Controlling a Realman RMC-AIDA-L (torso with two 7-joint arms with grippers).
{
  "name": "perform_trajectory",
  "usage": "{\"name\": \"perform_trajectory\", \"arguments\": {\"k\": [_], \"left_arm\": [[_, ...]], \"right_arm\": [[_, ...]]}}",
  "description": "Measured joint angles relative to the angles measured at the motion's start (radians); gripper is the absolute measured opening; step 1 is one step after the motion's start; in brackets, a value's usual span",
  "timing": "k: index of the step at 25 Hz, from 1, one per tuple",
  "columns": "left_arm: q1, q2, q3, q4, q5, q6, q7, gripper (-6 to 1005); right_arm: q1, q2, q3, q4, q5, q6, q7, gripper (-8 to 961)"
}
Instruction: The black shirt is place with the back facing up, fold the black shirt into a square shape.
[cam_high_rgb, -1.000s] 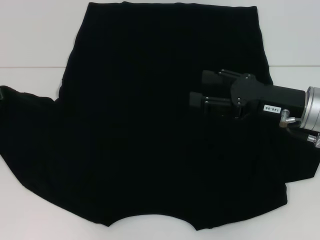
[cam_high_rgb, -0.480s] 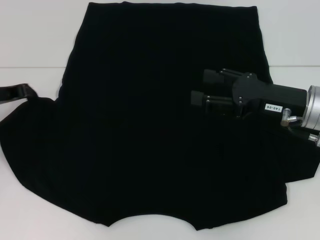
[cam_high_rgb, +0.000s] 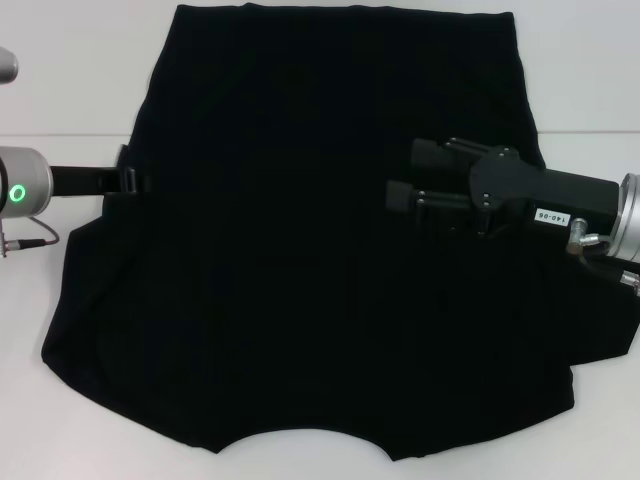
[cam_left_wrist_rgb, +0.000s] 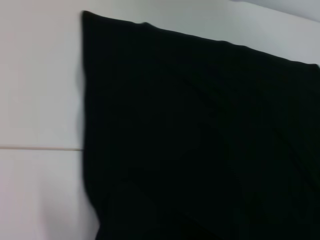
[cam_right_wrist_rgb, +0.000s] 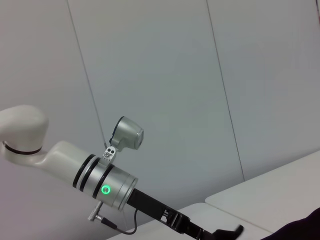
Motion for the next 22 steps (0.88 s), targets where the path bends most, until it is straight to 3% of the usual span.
{"name": "perform_trajectory", "arguments": {"k": [8,13,18,22], "left_arm": [[0.025,-0.01,0.006,0.035,-0.084,0.102,0.049,31],[0.027,-0.039,0.008,0.029,-0.091,0.104,0.075,32],[0.02,-0.046,0.017,0.03,-0.099,0.153,0.112,33],[0.017,-0.047,0.021,0.033,-0.13,0.23,0.132,139]], "right_arm": [[-0.005,0.0,0.0,0.0,0.001,-0.002,0.0,882],[-0.005,0.002,0.0,0.0,0.002,0.0,-0.004,882],[-0.005,0.002,0.0,0.0,0.002,0.001,-0.008,882],[-0.005,-0.002,0.0,0.0,0.002,0.003,-0.006,881]]}}
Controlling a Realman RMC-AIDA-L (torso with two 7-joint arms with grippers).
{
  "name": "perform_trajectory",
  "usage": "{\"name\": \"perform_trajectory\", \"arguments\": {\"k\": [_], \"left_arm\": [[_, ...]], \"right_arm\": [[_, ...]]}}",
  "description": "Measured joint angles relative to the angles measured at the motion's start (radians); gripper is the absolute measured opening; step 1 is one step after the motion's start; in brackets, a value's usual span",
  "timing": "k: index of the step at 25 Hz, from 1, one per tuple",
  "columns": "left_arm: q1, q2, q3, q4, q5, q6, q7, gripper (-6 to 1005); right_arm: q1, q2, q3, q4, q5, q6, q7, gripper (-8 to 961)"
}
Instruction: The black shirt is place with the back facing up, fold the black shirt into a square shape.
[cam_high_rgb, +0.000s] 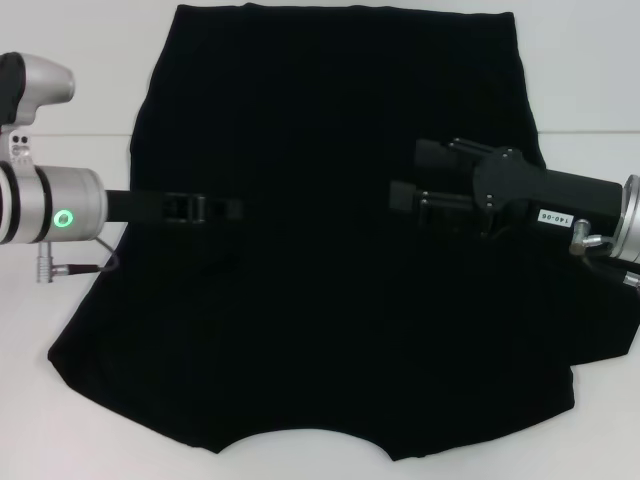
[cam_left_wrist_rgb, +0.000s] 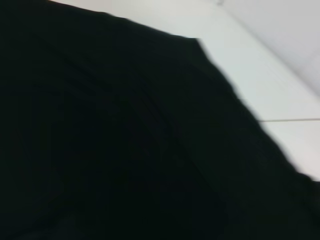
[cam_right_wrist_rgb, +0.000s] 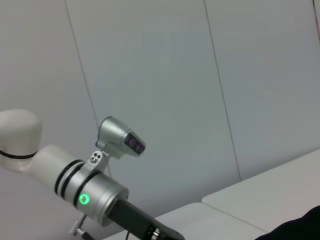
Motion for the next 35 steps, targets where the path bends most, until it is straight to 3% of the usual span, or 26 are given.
{"name": "perform_trajectory", "arguments": {"k": [7,15,21,26,35], "left_arm": [[0.006,0.005,-0.002,0.001,-0.128,0.15,0.064,356],[0.078,0.015,-0.023,0.017,-0.137,0.077,0.083,704],[0.133,0.021,-0.088,0.058,-0.098,0.063,0.076,919],[0.145,0.021,-0.124,0.064,-0.01,0.055,0.078,950],[0.138,0.018,-0.092,0.018,0.064,0.027,0.084,968]], "right_arm": [[-0.005,-0.021,0.0,0.0,0.029,0.025,0.035,881],[-0.01,-0.073,0.003,-0.002,0.035,0.086,0.171,881],[-0.021,-0.079,0.003,-0.005,0.037,0.095,0.183,881],[-0.021,-0.076,0.003,-0.003,0.038,0.099,0.175,881],[-0.021,-0.072,0.003,-0.011,0.038,0.104,0.174,881]]}}
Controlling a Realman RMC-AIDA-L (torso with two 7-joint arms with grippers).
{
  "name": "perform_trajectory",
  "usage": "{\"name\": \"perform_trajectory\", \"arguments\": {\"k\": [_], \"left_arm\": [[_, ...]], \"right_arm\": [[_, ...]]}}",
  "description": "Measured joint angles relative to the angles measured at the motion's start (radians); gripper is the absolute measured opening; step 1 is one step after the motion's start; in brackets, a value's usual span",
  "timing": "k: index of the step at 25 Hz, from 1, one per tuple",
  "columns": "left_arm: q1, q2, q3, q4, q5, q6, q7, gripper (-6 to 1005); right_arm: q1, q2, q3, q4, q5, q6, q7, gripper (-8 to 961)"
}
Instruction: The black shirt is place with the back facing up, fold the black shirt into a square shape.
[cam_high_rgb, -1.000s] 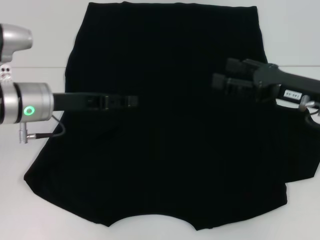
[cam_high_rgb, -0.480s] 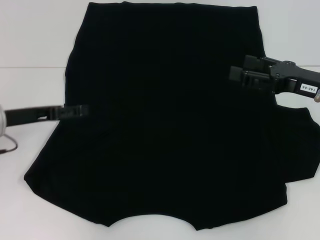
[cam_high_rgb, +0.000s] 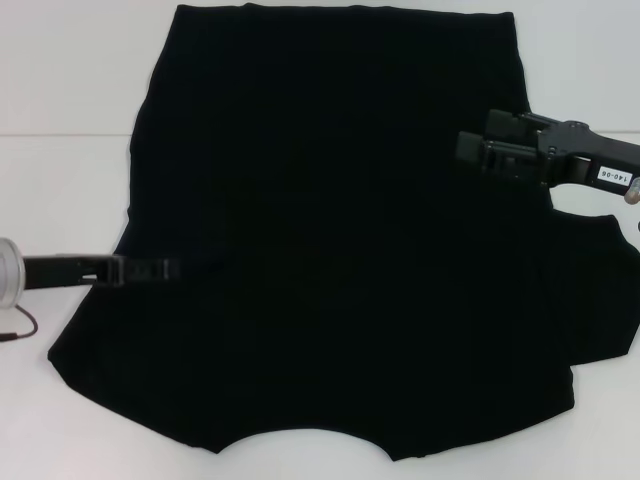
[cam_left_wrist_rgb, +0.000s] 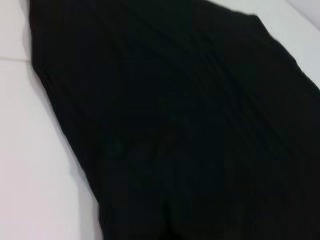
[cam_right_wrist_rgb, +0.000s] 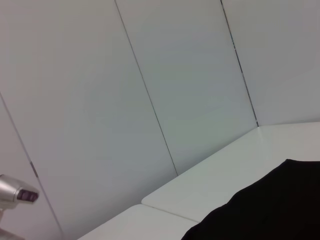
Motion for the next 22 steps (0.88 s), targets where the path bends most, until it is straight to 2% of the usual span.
{"name": "perform_trajectory", "arguments": {"k": [12,17,20,22], "left_arm": [[-0.034,-0.006,0.045,-0.012,-0.013,0.207,0.094,966],[-0.046,-0.003,0.053,-0.015,-0.043,0.342,0.142,965],[-0.048,0.001,0.045,-0.015,-0.098,0.419,0.183,965],[-0.046,0.001,0.043,-0.015,-0.152,0.44,0.224,964]], "right_arm": [[0.002,-0.002,0.0,0.0,-0.001,0.002,-0.002,881],[-0.004,-0.003,0.0,0.0,-0.001,0.007,-0.002,881],[-0.008,-0.007,0.0,0.0,-0.002,0.019,0.014,882],[-0.01,-0.02,-0.003,-0.002,-0.008,0.034,0.068,882]]}}
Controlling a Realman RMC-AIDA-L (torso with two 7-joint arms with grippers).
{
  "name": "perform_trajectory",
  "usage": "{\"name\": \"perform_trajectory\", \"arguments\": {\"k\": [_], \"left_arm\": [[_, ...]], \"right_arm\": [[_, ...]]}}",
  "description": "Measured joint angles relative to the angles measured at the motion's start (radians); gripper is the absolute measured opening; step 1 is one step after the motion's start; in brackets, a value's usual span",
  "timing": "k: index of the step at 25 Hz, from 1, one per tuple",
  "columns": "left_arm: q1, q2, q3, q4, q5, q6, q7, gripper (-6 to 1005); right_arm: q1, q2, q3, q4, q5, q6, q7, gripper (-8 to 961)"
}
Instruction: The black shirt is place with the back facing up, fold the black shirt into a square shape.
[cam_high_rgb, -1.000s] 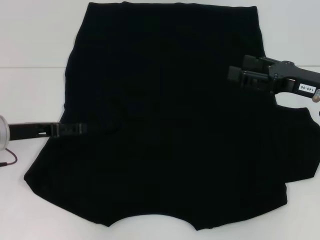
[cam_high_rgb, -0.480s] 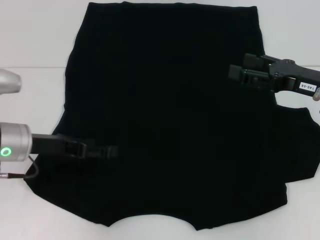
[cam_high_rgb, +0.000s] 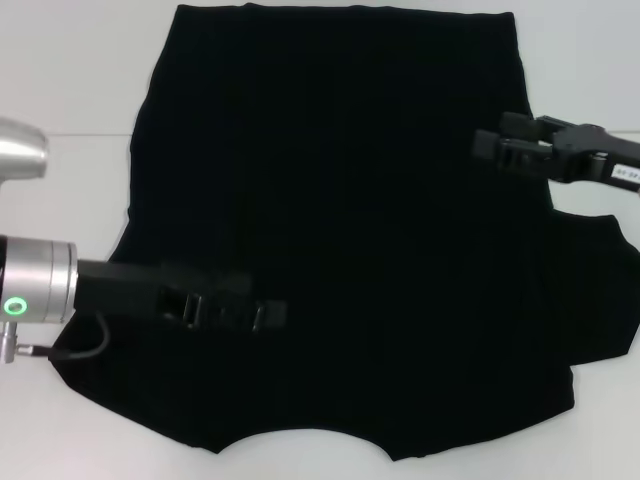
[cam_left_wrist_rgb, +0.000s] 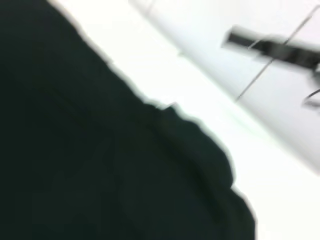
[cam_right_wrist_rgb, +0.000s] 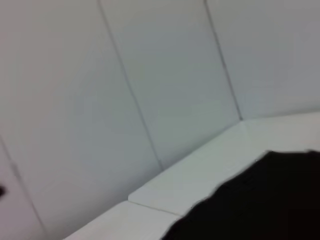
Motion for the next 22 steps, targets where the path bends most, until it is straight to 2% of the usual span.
{"name": "perform_trajectory", "arguments": {"k": [2,6,7,9,12,15,18,22], "left_arm": [[0.004,-0.007,0.002,-0.008,-0.057,0.006,0.067,964],[0.004,-0.038,0.007,-0.044,-0.126,0.002,0.283,963],[0.003,-0.052,0.007,-0.056,-0.13,-0.002,0.377,963],[0.002,-0.065,0.011,-0.06,-0.129,-0.003,0.439,963],[0.0,-0.076,0.051,-0.073,-0.128,-0.014,0.522,963],[-0.001,-0.076,0.117,-0.085,-0.126,-0.043,0.553,964],[0.003,-0.076,0.183,-0.086,-0.123,-0.082,0.577,964],[0.005,-0.079,0.219,-0.088,-0.123,-0.116,0.596,963]], "right_arm": [[-0.002,-0.027,-0.009,-0.002,-0.022,0.019,0.113,882],[-0.007,-0.1,-0.014,-0.006,-0.149,0.046,0.419,882],[-0.01,-0.114,-0.014,-0.014,-0.178,0.044,0.473,882],[-0.024,-0.133,-0.014,-0.059,-0.257,0.025,0.605,882],[-0.044,-0.145,-0.008,-0.144,-0.381,-0.024,0.764,882],[-0.063,-0.154,0.01,-0.2,-0.458,-0.074,0.867,882],[-0.076,-0.164,0.024,-0.211,-0.515,-0.095,0.925,882],[-0.082,-0.167,0.059,-0.21,-0.6,-0.099,0.97,881]]}}
